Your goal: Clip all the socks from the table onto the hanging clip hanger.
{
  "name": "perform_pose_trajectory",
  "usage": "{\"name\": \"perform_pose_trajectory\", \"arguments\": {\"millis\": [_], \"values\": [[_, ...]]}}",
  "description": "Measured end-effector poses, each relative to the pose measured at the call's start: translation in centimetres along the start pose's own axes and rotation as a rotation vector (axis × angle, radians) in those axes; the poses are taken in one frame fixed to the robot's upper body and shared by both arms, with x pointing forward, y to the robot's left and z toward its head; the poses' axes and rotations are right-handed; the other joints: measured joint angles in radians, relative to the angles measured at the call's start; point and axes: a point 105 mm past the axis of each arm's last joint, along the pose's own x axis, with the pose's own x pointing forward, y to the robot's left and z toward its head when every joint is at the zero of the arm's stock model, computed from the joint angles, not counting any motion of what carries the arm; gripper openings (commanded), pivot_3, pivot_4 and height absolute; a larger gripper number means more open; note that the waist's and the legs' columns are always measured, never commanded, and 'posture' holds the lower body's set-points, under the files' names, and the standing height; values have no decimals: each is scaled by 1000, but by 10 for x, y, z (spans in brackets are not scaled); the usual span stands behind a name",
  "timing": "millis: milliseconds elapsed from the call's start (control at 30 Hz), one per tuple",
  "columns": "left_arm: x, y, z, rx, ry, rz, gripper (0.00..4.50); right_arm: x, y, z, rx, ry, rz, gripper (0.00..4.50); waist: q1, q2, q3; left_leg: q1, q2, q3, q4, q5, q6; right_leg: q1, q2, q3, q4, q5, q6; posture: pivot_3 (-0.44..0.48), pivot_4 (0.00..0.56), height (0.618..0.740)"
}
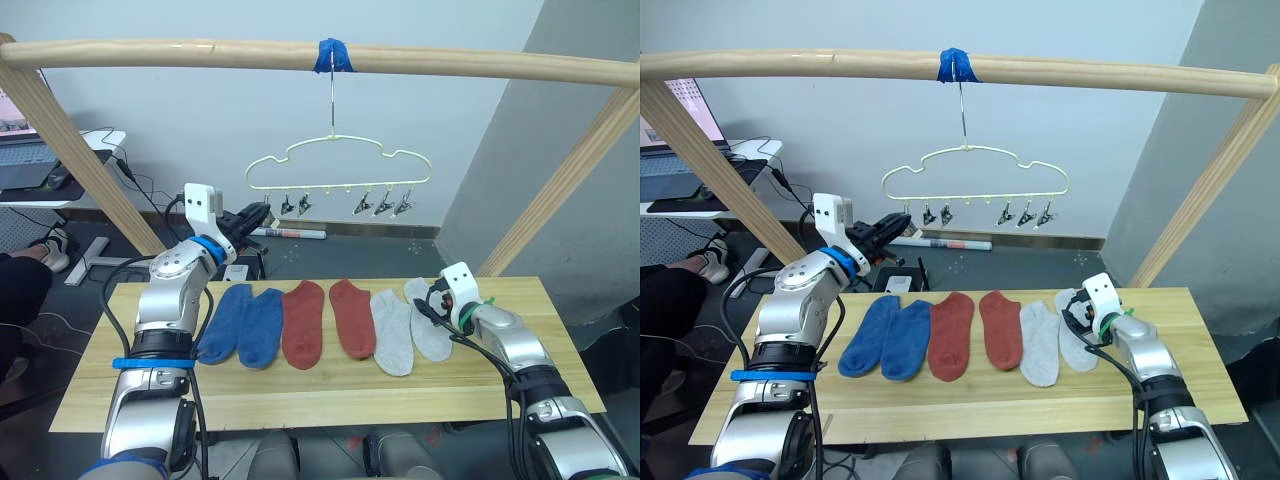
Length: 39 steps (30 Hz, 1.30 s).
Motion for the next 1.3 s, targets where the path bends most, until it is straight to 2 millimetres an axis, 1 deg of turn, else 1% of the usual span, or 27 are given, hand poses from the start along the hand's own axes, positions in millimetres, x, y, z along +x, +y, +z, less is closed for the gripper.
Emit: {"name": "perform_pose_trajectory", "arguments": {"millis": [133, 167, 233, 267, 333, 467, 600, 633, 733, 833, 900, 933, 1033, 1100, 1200, 1300], "values": [[-2, -1, 0, 5, -3, 6, 14, 4, -5, -22, -17, 74, -14, 4500, -1, 0, 0, 0, 0, 0, 0, 0, 0, 0, 0, 0, 0, 0, 0, 17, 124, 740], [-3, -1, 0, 4, -1, 8, 14, 5, -5, -21, -22, 72, -11, 4500, -3, 0, 0, 1, 0, 0, 0, 0, 0, 0, 0, 0, 0, 0, 0, 29, 117, 740], [-3, -2, -1, 1, 3, 7, 0, 7, -5, -20, -28, 74, -5, 4117, -4, 0, 0, 1, 0, 0, 0, 0, 0, 1, 0, 0, 1, 0, 0, 34, 113, 740], [-4, -2, -1, 1, 3, 7, 0, 7, -3, -21, -27, 72, 3, 3879, -3, 0, 0, 2, 0, 0, 0, 0, 0, 1, 0, 0, 1, 0, 0, 34, 113, 740], [-6, -2, -1, 4, 2, 7, 0, 9, 1, -21, -26, 64, 17, 3174, -3, 0, 0, 2, 0, 0, 0, 0, 0, 2, 0, 0, 1, 0, 0, 42, 107, 740], [-7, -3, -1, 6, 3, 8, 0, 11, 8, -21, -44, 50, 36, 1657, -2, 0, -1, 2, 0, 0, 1, 0, 0, 2, 0, 0, 1, 0, 0, 48, 96, 740], [-9, -4, 0, 11, 0, 8, 0, 9, 8, -24, -50, 38, 32, 196, 0, 0, -2, 2, 0, -1, 1, 0, 0, 2, 0, -1, 2, 0, 0, 53, 83, 740], [-9, -4, 0, 9, -1, 7, 0, 8, 9, -26, -48, 34, 29, 54, 1, 0, -3, 2, 0, -1, 1, 0, 0, 2, 0, -1, 2, 0, 0, 53, 83, 740], [-9, -5, 0, -6, 5, 7, 0, 3, 9, -30, -43, 23, 25, 54, 4, 0, -4, 2, 0, -1, 1, 0, 0, 2, 0, -1, 2, 0, 0, 52, 75, 740], [-9, -6, 0, -18, 11, 2, 0, -10, 7, -38, -39, 16, 25, 54, 8, 1, -4, 2, 0, -1, 1, 0, 0, 1, 0, -1, 3, 0, 0, 43, 67, 740], [-10, -6, -1, -25, 17, -2, 0, -18, 8, -38, -32, 5, 34, 54, 6, 1, -4, 2, 0, -1, 1, 0, 0, 1, 0, -1, 3, 0, 0, 40, 63, 740], [-10, -6, -2, -30, 19, -5, 0, -23, 10, -35, -30, -8, 45, 54, 6, 2, -4, 2, 0, -1, 1, 0, 0, 1, 0, 0, 5, 0, 0, 39, 62, 740], [-12, -5, -4, -50, 27, -6, 0, -37, 22, -17, -52, -71, 105, 54, 2, 4, -6, 2, 0, -1, 2, 0, -1, 0, 0, 0, 8, -1, 2, 37, 60, 740], [-13, -6, -4, -92, 33, -11, 0, -47, 29, 0, -83, -124, 140, 54, 1, 5, -7, 3, 0, -1, 2, 0, -1, 0, 0, 0, 9, -2, 3, 36, 55, 740], [-16, -7, -5, -255, 49, -37, 0, -65, 49, 29, -137, -234, 209, 54, 0, 5, -11, 3, 0, -2, 2, 0, -1, 0, 0, -1, 9, -2, 4, 34, 54, 740], [-19, -11, -2, -461, 54, -70, 0, -77, 63, 51, -168, -315, 250, 54, -1, 5, -15, 3, 0, -2, 4, 0, -1, 0, 0, -1, 10, -2, 4, 30, 54, 740]]}}
